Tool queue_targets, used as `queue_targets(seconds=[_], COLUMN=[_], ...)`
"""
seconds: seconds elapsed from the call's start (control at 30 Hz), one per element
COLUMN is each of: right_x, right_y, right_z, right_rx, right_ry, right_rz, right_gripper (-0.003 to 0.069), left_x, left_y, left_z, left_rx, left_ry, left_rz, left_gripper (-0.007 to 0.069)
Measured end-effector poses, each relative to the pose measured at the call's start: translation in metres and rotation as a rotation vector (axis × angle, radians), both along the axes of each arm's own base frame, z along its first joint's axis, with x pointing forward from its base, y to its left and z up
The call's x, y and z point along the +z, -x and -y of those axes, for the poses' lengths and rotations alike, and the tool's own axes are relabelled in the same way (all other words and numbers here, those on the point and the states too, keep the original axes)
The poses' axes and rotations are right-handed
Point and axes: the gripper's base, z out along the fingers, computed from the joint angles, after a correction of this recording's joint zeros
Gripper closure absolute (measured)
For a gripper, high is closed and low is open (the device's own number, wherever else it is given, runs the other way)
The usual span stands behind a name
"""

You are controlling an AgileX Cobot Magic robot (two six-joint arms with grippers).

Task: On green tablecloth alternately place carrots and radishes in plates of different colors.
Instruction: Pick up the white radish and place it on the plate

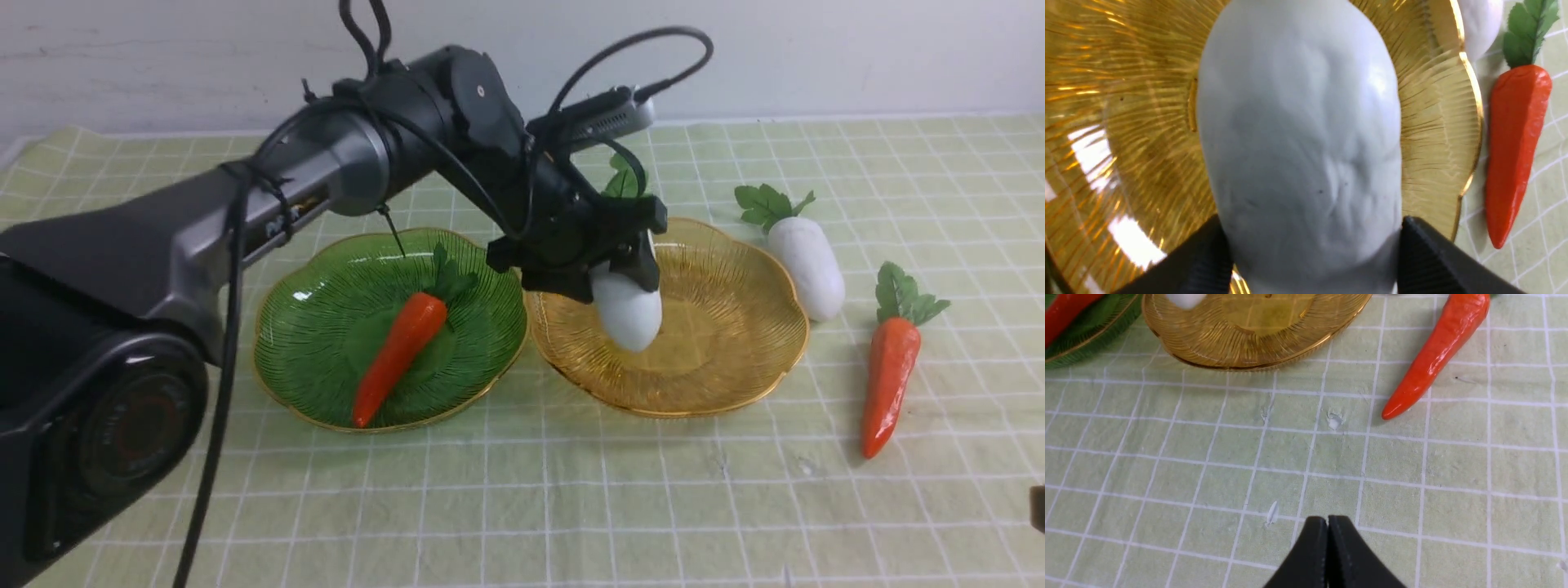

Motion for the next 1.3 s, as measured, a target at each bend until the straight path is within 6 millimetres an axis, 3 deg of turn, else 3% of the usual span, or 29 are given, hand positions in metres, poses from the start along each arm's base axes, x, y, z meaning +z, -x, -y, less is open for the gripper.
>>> queue_targets(seconds=[0.17,0.37,0.5,0.6,0.73,0.8,0.93,1.1,1.2,1.27,1.3], right_x=[-0.001,-0.001,-0.001,-0.001,-0.009,-0.018,-0.031,-0.051,-0.059,-0.069,-0.070], right_y=[0.001,0.001,-0.002,-0.012,-0.044,-0.069,-0.110,-0.161,-0.179,-0.202,-0.203], right_z=[0.000,0.000,-0.001,-0.001,0.000,0.003,0.004,0.002,0.002,0.002,0.002], right_rx=[0.007,0.004,-0.009,-0.021,-0.069,-0.130,-0.236,-0.278,-0.280,-0.285,-0.287], right_ry=[0.004,-0.003,-0.016,-0.023,-0.003,0.007,-0.027,-0.027,-0.012,0.005,0.006], right_rz=[-0.010,-0.022,-0.046,-0.140,-0.277,-0.312,-0.344,-0.407,-0.426,-0.451,-0.452], right_gripper=[0.0669,0.0669,0.0669,0.0669,0.0669,0.0666,0.0657,0.0615,0.0581,0.0518,0.0512], left_x=[-0.008,0.004,0.037,0.070,0.109,0.130,0.152,0.158,0.151,0.150,0.147], left_y=[-0.001,0.002,0.002,0.004,0.007,0.013,0.024,0.039,0.050,0.074,0.076], left_z=[0.001,0.001,-0.010,-0.030,-0.060,-0.073,-0.082,-0.089,-0.093,-0.104,-0.106], left_rx=[-0.004,-0.023,-0.066,-0.125,-0.142,-0.128,-0.125,-0.123,-0.142,-0.183,-0.190], left_ry=[-0.005,0.006,-0.003,-0.044,-0.107,-0.148,-0.200,-0.223,-0.240,-0.286,-0.299], left_rz=[-0.024,-0.033,0.017,0.062,0.159,0.222,0.286,0.278,0.243,0.229,0.221], left_gripper=[0.0126,0.0177,0.0298,0.0432,0.0587,0.0622,0.0632,0.0632,0.0632,0.0632,0.0632])
